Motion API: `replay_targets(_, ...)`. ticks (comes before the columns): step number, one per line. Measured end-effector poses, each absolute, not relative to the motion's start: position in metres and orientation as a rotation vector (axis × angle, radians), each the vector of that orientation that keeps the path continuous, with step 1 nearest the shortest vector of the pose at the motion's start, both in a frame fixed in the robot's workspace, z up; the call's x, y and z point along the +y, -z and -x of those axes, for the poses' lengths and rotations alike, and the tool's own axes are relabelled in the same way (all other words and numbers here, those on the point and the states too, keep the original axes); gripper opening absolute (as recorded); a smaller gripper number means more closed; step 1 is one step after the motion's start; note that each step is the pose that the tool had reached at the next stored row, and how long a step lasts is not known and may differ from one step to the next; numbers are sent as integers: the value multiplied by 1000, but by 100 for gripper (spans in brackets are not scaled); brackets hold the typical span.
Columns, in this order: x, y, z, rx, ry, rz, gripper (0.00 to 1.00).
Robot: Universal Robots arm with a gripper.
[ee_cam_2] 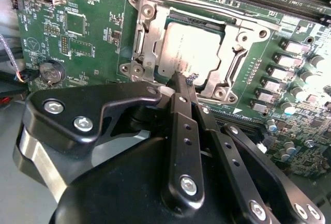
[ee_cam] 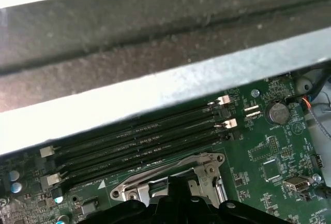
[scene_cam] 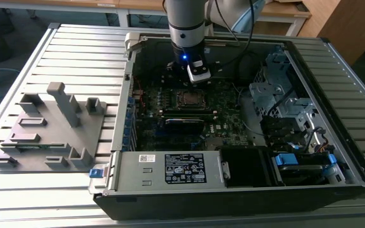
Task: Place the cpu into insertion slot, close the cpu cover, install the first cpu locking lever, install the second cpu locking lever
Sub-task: 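Install the first cpu locking lever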
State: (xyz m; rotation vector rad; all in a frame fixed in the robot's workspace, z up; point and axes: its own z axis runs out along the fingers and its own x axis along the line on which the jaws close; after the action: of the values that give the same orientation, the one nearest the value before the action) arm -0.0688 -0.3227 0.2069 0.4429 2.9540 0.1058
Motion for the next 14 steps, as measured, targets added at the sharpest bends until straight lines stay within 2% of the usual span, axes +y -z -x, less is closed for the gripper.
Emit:
replay_targets(6,-323,-206,68,3010,-77,-452,11)
replay_targets(14,-323,-208,68,3012,-76,-452,11)
